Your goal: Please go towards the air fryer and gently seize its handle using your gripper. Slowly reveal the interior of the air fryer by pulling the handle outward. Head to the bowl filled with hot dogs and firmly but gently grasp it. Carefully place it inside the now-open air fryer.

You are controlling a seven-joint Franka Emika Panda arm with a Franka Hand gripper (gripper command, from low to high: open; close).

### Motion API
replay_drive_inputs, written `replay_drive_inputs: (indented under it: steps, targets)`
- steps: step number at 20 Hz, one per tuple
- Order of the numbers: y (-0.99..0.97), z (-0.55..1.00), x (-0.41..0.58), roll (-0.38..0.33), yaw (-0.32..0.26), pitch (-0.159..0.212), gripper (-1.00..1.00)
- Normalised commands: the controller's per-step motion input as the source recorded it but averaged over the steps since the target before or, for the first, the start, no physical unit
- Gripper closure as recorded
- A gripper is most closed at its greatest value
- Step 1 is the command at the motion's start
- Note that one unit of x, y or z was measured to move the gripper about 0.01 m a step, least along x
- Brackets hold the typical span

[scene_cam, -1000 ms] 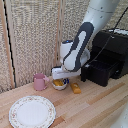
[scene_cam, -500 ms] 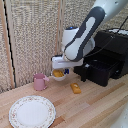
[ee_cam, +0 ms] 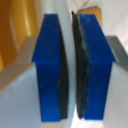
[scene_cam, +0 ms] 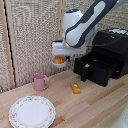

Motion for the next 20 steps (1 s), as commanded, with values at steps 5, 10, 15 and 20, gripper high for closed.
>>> replay_drive_inputs:
  steps: [5, 10, 15, 20]
  targets:
    - [-0.17, 0.75, 0.309, -0.068, -0.245, 0.000, 1.00]
    - [-0.52, 0.68, 0.203, 0.000, -0.198, -0.017, 1.00]
    - [-0.62, 0.56, 0.060, 0.016, -0.184, -0.018, 1.00]
    - [-0.60, 0.34, -0.065, 0.066, -0.177, -0.002, 1.00]
